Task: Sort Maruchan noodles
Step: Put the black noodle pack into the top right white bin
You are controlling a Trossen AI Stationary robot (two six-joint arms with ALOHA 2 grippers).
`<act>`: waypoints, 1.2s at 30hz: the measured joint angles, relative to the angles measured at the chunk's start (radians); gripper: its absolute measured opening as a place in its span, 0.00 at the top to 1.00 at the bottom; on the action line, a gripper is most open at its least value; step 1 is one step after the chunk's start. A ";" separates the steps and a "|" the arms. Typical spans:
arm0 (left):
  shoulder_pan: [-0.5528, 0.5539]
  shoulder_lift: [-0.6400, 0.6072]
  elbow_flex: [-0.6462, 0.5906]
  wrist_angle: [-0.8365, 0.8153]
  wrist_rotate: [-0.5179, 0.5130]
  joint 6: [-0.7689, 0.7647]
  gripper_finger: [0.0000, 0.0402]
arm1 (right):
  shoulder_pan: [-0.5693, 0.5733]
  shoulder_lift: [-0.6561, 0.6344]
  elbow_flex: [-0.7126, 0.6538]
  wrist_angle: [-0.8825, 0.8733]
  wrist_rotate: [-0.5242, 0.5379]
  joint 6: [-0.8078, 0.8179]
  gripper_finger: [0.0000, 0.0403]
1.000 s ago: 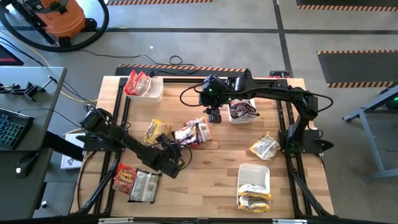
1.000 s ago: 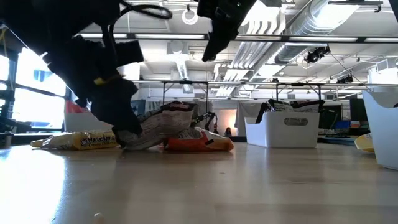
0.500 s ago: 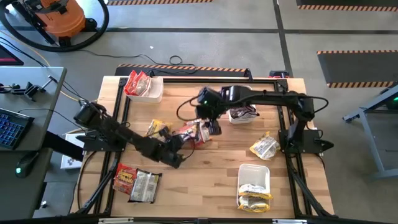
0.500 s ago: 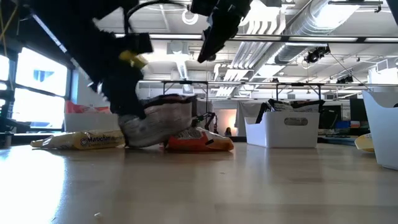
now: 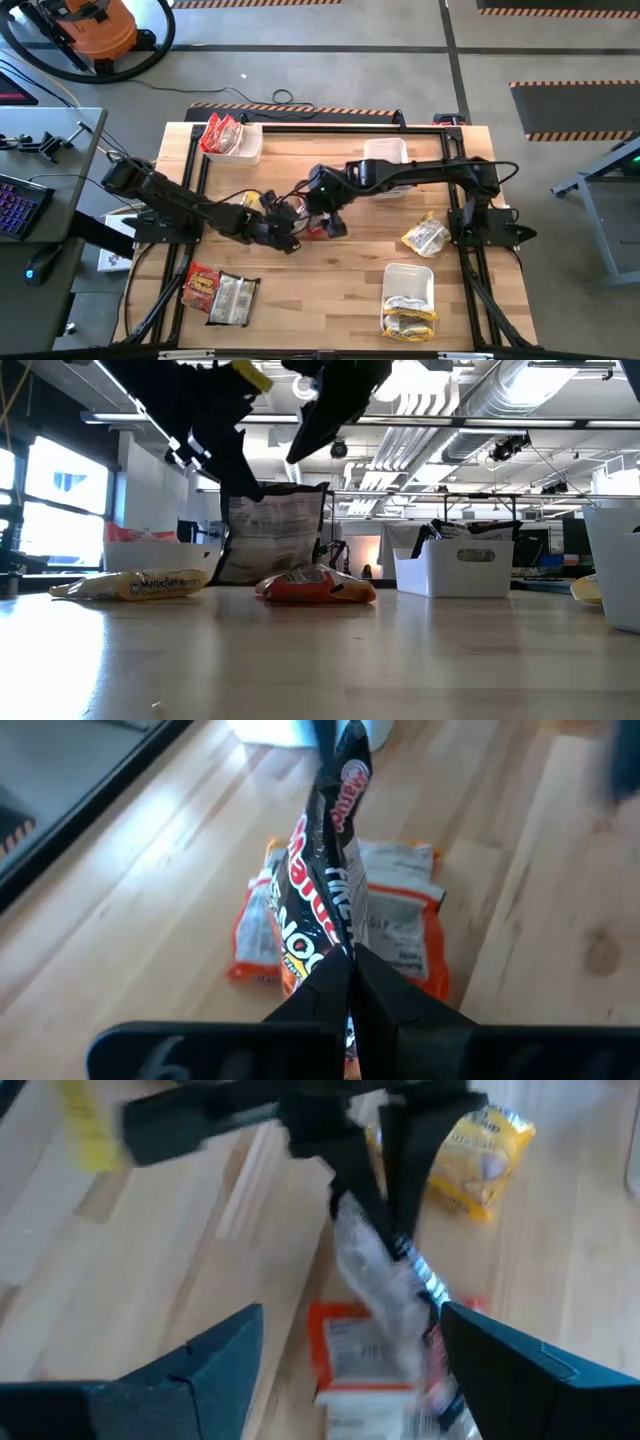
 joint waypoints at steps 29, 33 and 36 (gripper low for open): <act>0.000 0.000 -0.001 0.063 0.009 0.060 0.99 | -0.049 0.189 -0.041 0.159 -0.015 -0.065 0.71; -0.011 -0.054 -0.001 0.019 0.010 0.162 0.95 | -0.048 0.190 -0.041 0.162 -0.017 -0.069 0.87; -0.011 -0.154 0.000 -0.070 0.010 0.177 0.92 | -0.049 0.184 -0.039 0.160 -0.018 -0.070 0.96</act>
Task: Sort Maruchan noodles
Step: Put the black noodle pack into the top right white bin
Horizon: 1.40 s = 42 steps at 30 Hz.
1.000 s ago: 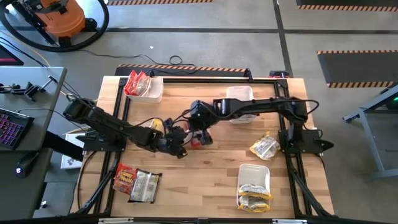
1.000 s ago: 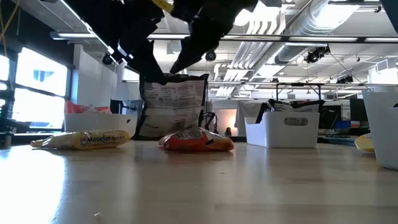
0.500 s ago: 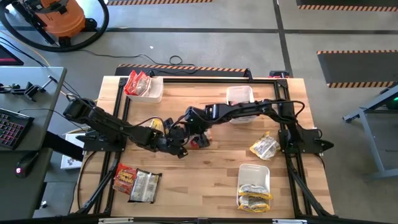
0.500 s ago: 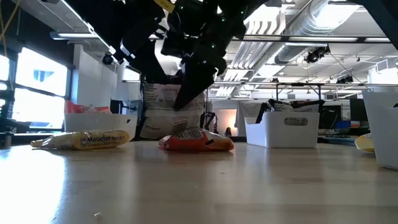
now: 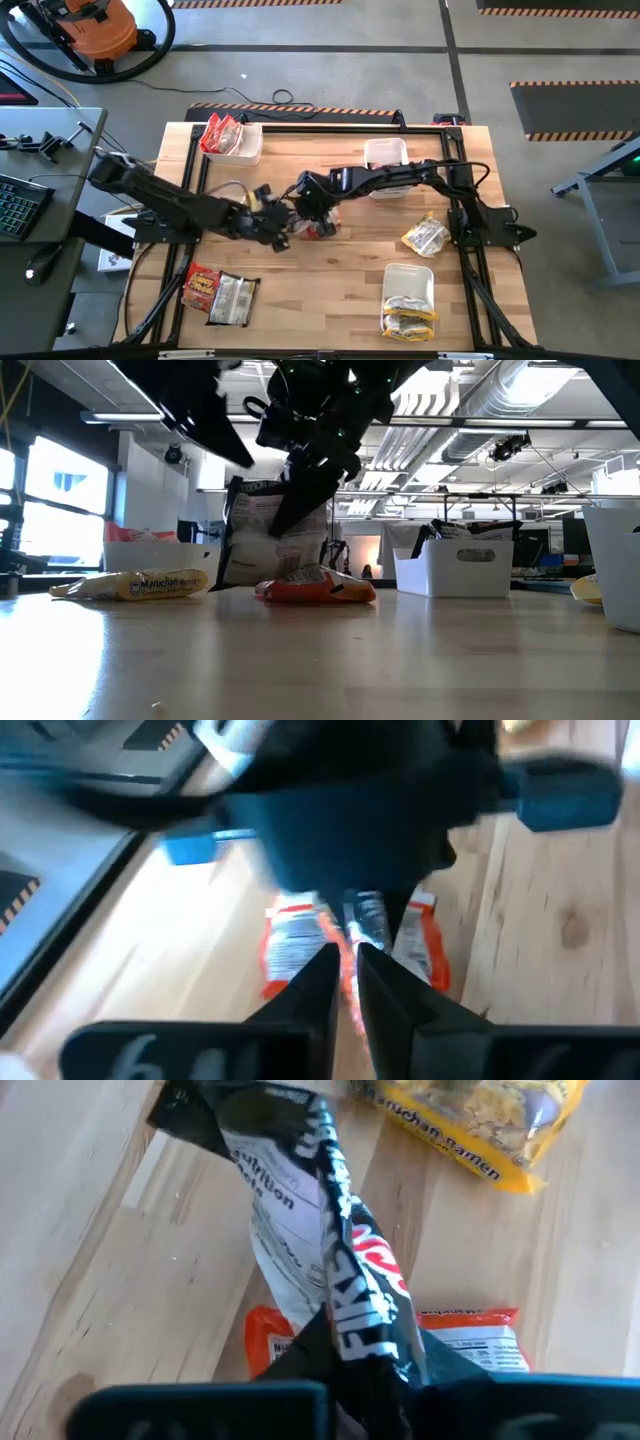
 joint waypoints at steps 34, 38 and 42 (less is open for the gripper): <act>0.101 -0.449 -0.767 1.102 0.125 0.011 0.95 | -0.643 -0.594 -0.384 -0.312 -0.098 -0.125 1.00; 0.101 -0.449 -0.767 1.101 0.125 0.008 0.95 | -0.687 -0.594 -0.502 -0.227 -0.108 -0.121 1.00; 0.101 -0.448 -0.767 1.096 0.125 0.008 0.95 | -0.715 -0.595 -0.544 -0.187 -0.137 -0.117 1.00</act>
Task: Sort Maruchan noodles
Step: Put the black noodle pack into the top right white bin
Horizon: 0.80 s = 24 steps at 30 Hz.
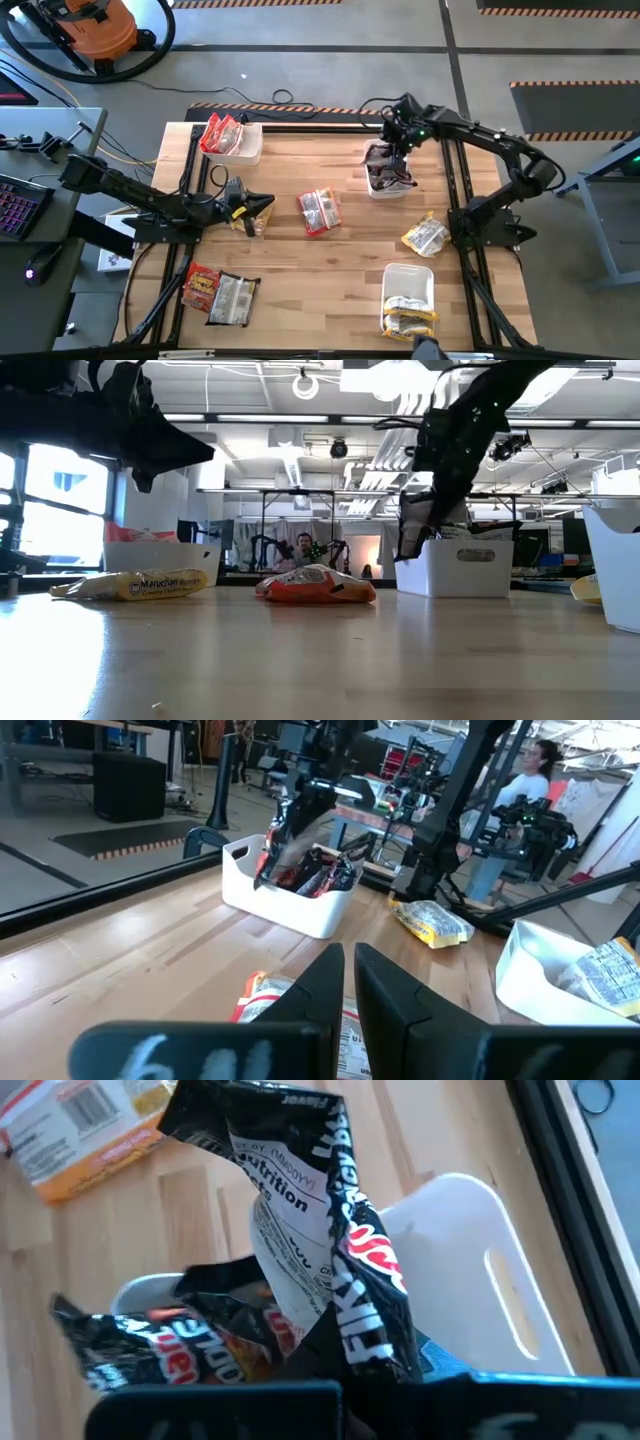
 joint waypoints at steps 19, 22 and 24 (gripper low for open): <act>0.000 0.000 0.000 -0.001 0.000 -0.001 0.95 | -0.024 0.001 0.001 -0.024 0.019 0.034 1.00; 0.000 0.000 0.000 -0.002 0.000 -0.002 0.95 | -0.024 0.001 0.043 -0.090 0.023 0.011 1.00; 0.000 0.000 0.000 -0.002 -0.001 -0.002 0.95 | -0.024 -0.001 0.051 -0.118 0.024 -0.003 1.00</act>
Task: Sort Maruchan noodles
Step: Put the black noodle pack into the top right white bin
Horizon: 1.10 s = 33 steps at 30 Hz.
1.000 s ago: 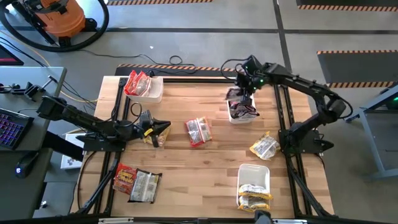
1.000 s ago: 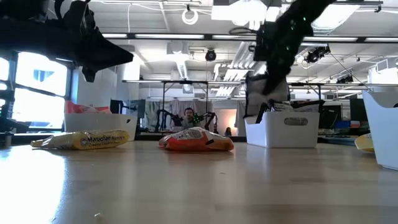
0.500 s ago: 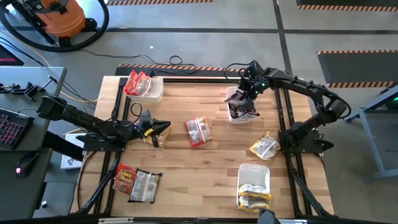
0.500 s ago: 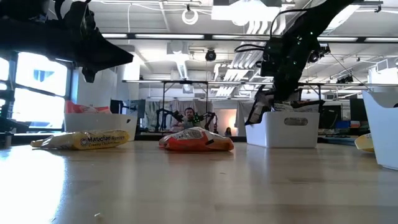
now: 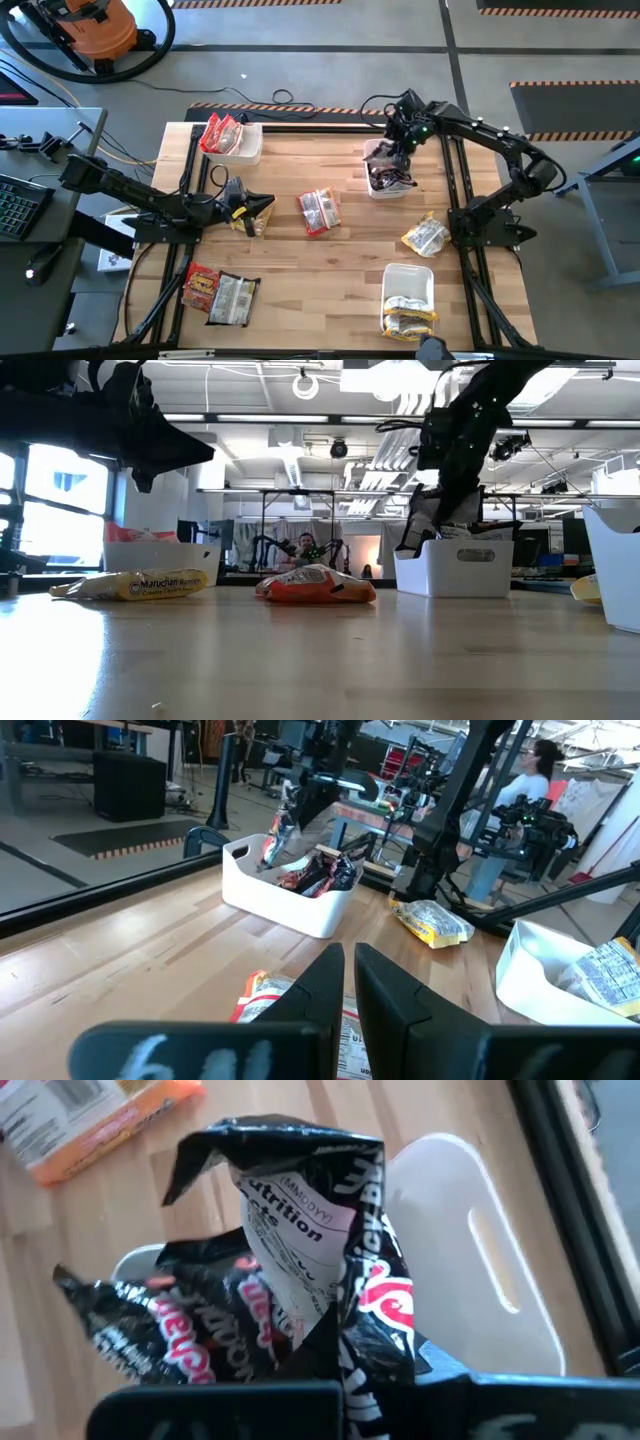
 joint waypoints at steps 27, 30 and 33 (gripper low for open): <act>0.000 0.000 0.000 0.000 0.000 -0.019 0.95 | 0.001 0.065 -0.012 -0.078 0.102 -0.003 1.00; 0.000 0.000 0.000 -0.005 0.000 -0.019 0.95 | 0.000 0.064 0.022 -0.102 0.125 -0.005 1.00; 0.000 0.000 0.000 -0.007 0.000 -0.021 0.95 | 0.001 0.064 0.027 -0.119 0.124 -0.005 1.00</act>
